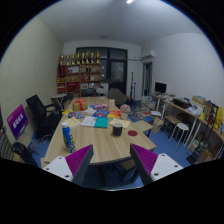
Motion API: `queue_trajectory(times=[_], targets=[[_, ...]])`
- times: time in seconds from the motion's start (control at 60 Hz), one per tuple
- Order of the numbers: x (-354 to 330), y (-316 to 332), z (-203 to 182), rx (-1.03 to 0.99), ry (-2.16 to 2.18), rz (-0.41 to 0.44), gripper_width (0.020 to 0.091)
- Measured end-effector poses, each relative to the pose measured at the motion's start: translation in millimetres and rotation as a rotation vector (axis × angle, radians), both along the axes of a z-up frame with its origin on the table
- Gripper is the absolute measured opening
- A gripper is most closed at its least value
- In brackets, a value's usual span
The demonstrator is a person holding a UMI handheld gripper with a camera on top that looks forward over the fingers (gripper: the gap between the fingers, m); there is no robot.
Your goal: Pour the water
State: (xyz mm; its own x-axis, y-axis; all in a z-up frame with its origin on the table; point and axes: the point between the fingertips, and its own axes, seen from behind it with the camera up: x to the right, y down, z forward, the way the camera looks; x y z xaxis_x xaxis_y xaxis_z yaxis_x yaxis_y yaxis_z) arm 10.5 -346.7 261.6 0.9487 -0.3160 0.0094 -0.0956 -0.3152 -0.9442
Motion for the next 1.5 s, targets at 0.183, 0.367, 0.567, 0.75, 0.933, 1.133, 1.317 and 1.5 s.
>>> queue_trajectory(times=[0.183, 0.367, 0.567, 0.75, 0.933, 1.133, 1.317, 1.5], targets=[[-25.4, 10.6, -21.6, 0.028, 0.038, 0.065, 0.0837], [-91.9, 70.3, -75.5, 0.032, 0.025, 0.179, 0.0835], [-161.6, 199.1, -137.5, 0.082, 0.046, 0.290, 0.0841], [-187.3, 301.2, -169.9, 0.098, 0.012, 0.303, 0.0837], [-185.1, 361.6, -193.5, 0.091, -0.051, 0.268, 0.0669], [-178.6, 378.5, -194.7, 0.139, -0.135, 0.240, 0.0551], [-195.5, 387.9, -183.6, 0.076, 0.049, 0.340, 0.0457], [-130.2, 419.3, -64.1, 0.271, 0.670, 0.361, 0.0460]])
